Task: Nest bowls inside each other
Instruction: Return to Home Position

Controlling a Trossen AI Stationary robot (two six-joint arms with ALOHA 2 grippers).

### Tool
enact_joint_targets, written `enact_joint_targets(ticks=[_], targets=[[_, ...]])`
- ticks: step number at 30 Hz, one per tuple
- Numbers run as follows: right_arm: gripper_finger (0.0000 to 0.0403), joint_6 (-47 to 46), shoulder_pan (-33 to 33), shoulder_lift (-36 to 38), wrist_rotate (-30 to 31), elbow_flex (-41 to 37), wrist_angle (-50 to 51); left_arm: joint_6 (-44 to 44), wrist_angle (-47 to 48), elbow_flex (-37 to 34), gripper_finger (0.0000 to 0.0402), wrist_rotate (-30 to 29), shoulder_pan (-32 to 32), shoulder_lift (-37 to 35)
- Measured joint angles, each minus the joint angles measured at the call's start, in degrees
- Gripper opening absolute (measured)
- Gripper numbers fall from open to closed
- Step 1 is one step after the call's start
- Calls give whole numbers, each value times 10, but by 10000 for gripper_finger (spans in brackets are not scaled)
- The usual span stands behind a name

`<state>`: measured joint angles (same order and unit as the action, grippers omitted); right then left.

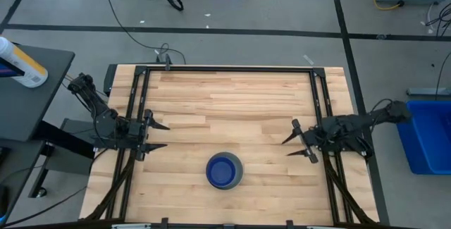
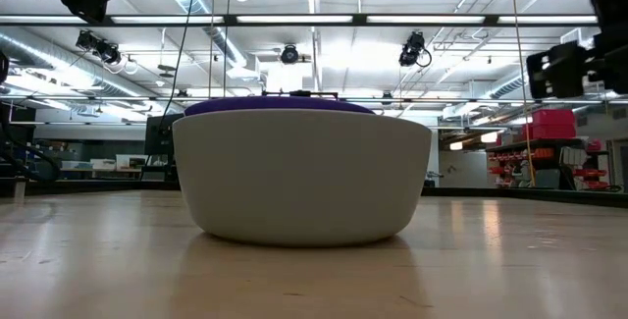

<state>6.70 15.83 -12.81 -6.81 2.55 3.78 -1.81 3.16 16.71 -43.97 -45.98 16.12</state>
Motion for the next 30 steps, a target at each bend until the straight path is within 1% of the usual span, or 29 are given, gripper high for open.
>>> enact_joint_targets(ticks=[2, 3, 5, 8, 9, 11, 13, 16, 19, 20, 23, 24, 30], targets=[[233, -2, -30, -4, -16, 0, -3, -4, 1, 0, 286, 0, 0, 0], [232, 5, -47, -4, -33, 0, -5, -6, 3, 0, 286, 0, 0, 0], [228, 40, -83, -2, -101, 0, -13, -12, 12, 0, 286, 0, 0, 0], [223, 101, -141, 13, -241, 0, -18, -27, 28, 0, 286, 0, 0, 0], [221, 113, -162, 19, -275, 0, -19, -33, 29, 0, 286, 0, 0, 0], [218, 113, -203, 33, -310, 0, -19, -38, 31, 0, 286, 0, 0, 0], [214, 98, -243, 45, -326, 0, -19, -40, 31, 0, 286, 0, 0, 0], [208, 70, -299, 56, -328, 0, -19, -40, 30, 0, 286, -1, 0, 0], [201, 62, -343, 56, -331, 0, -19, -39, 30, 0, 286, -5, 0, 0], [199, 63, -354, 56, -342, 0, -19, -39, 30, 0, 286, -5, 0, 0], [193, 78, -375, 56, -394, 0, -16, -39, 30, 0, 286, -5, 0, 0], [191, 81, -377, 56, -401, 0, -16, -38, 30, 0, 286, -5, 0, 0], [181, 78, -379, 56, -403, 0, -15, -41, 30, 0, 286, -4, 0, 0]])
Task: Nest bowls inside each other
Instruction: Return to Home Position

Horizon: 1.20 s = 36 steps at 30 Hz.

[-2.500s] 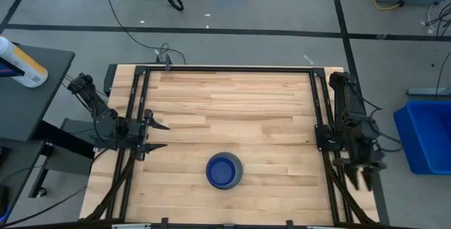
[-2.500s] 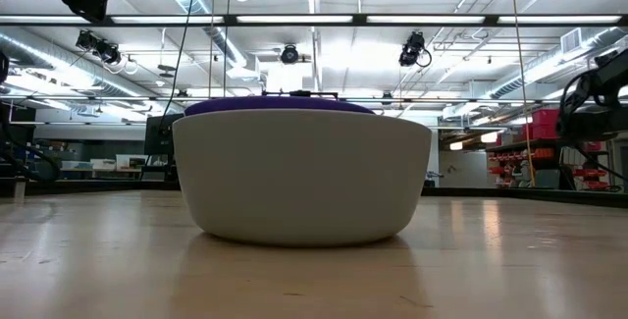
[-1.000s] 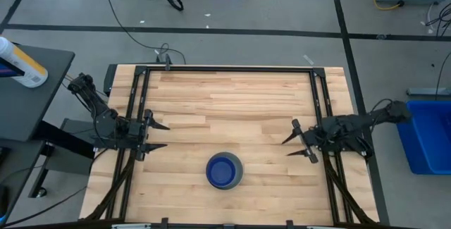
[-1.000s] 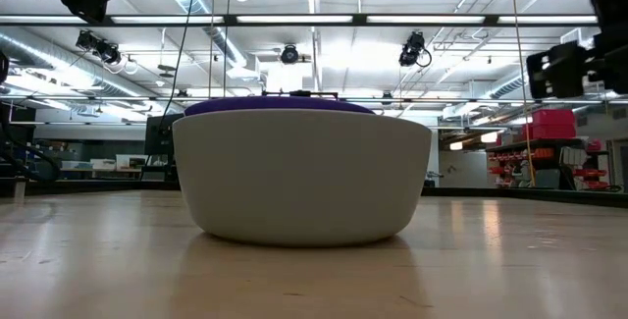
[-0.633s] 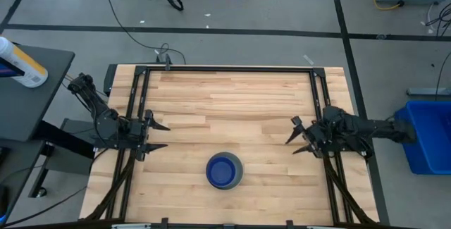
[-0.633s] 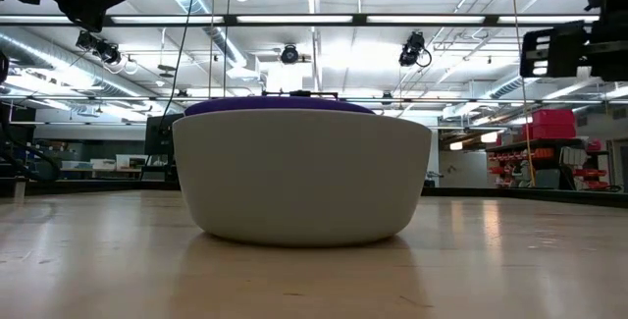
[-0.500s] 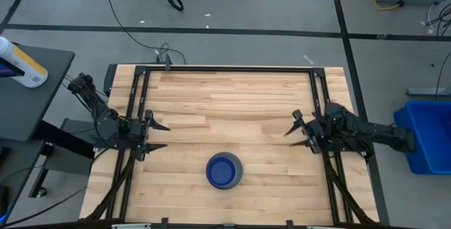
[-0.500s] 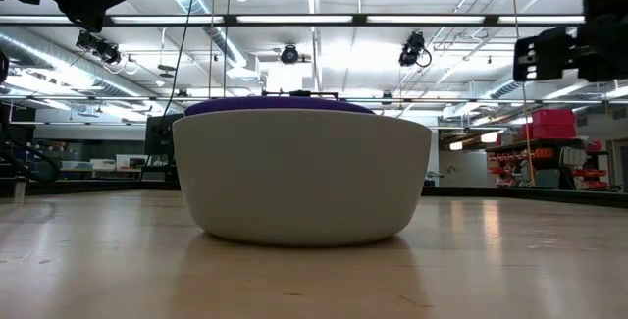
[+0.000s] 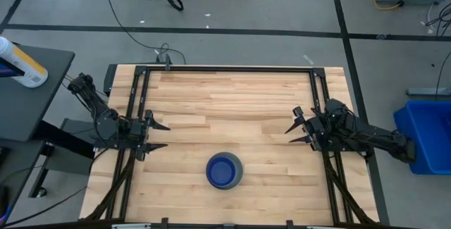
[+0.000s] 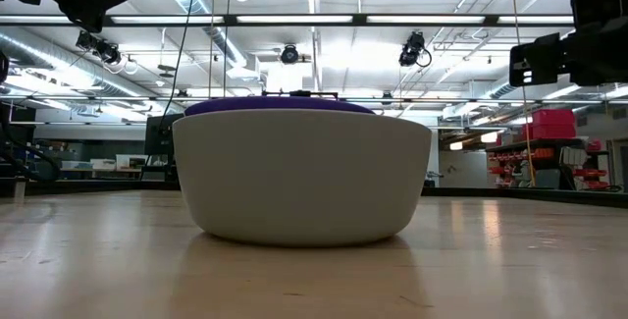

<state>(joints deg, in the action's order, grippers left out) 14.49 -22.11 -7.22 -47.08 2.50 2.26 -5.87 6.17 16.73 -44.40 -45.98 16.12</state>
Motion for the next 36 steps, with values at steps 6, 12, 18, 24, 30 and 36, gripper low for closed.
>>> enact_joint_targets(ticks=[6, 12, 18, 24, 30, 36], targets=[[175, -17, 0, 0, 8, 0, 0, -8, 0, 0, 286, 0, 0, 0], [168, -23, 0, 0, 10, 0, 0, -47, 3, 0, 286, 7, 0, 7], [160, -33, 0, 0, 10, 0, 0, -24, -39, 0, 286, -80, 0, 20], [154, -31, 0, 0, 10, 0, 0, 23, -60, 0, 286, -50, 24, 18], [157, -31, 0, 0, 10, 0, 0, 28, -146, -75, 286, 113, 70, 18], [165, -41, 0, 0, 10, 0, 0, 76, -256, -162, 286, 113, 72, -48]])
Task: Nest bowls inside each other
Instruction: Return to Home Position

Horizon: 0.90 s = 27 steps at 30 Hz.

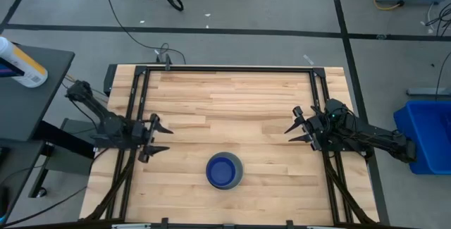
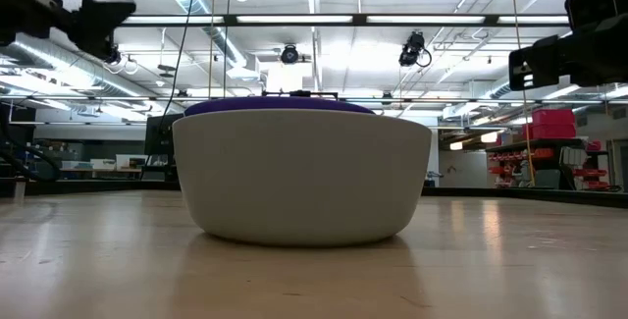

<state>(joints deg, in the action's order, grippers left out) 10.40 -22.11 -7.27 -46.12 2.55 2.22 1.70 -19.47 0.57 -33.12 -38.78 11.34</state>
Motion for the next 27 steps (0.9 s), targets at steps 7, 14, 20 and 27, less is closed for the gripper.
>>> enact_joint_targets(ticks=[7, 14, 20, 27], targets=[[175, -25, 0, -2, -2, 0, 0, -16, 152, 23, 286, 11, -13, -110], [187, -24, 1, -10, -5, 0, -1, -42, 173, 12, 286, 6, -15, -112], [199, -22, 1, -10, -4, 0, 0, -17, 123, 0, 286, 0, 14, -112], [211, -16, 1, -10, -4, 0, 0, -53, 149, 0, 286, 87, 91, -112]])
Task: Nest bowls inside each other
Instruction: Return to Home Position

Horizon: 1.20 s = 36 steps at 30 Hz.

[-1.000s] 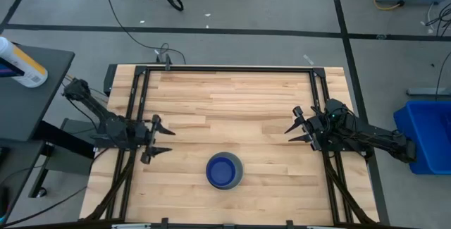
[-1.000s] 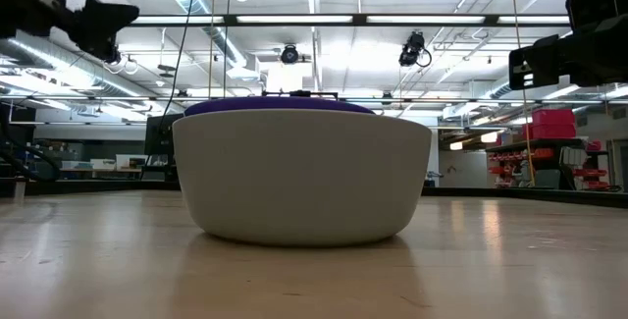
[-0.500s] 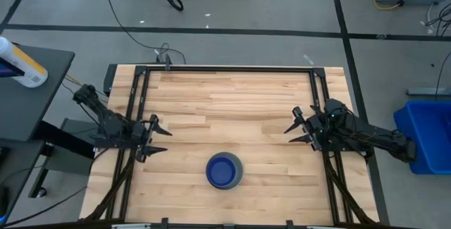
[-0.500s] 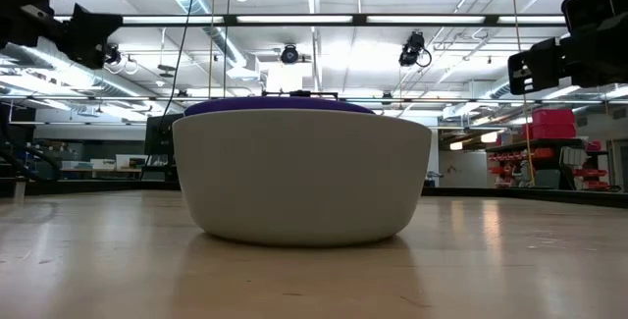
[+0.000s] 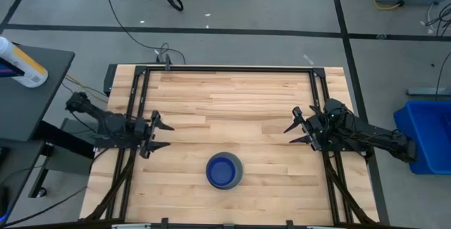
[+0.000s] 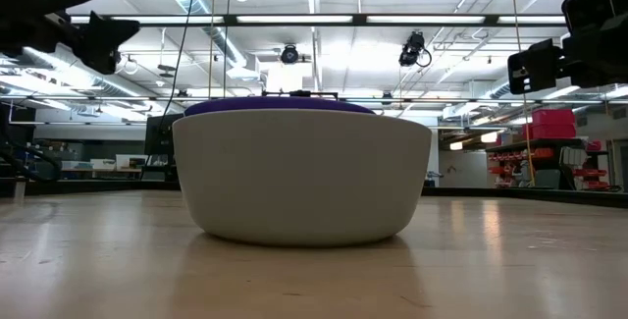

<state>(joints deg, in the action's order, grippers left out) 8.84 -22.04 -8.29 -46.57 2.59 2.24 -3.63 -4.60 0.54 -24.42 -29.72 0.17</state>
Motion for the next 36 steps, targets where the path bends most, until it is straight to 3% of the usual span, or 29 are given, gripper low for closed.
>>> enact_joint_targets(ticks=[9, 20, 22, 30, 36], targets=[[225, 0, 0, 0, 0, 0, 0, 9, 4, -1, 286, 68, 112, 0], [241, 1, 0, 0, 0, 0, 0, -6, 20, -1, 286, 232, 299, 0], [244, 8, 0, 0, 1, 0, 0, -3, 25, -1, 286, 240, 324, 0], [259, 27, -1, 0, 76, 0, -4, 11, 28, -1, 286, 255, 391, 1], [266, 43, -15, -3, 146, -20, -64, 13, 25, -1, 286, 283, 426, 1]])
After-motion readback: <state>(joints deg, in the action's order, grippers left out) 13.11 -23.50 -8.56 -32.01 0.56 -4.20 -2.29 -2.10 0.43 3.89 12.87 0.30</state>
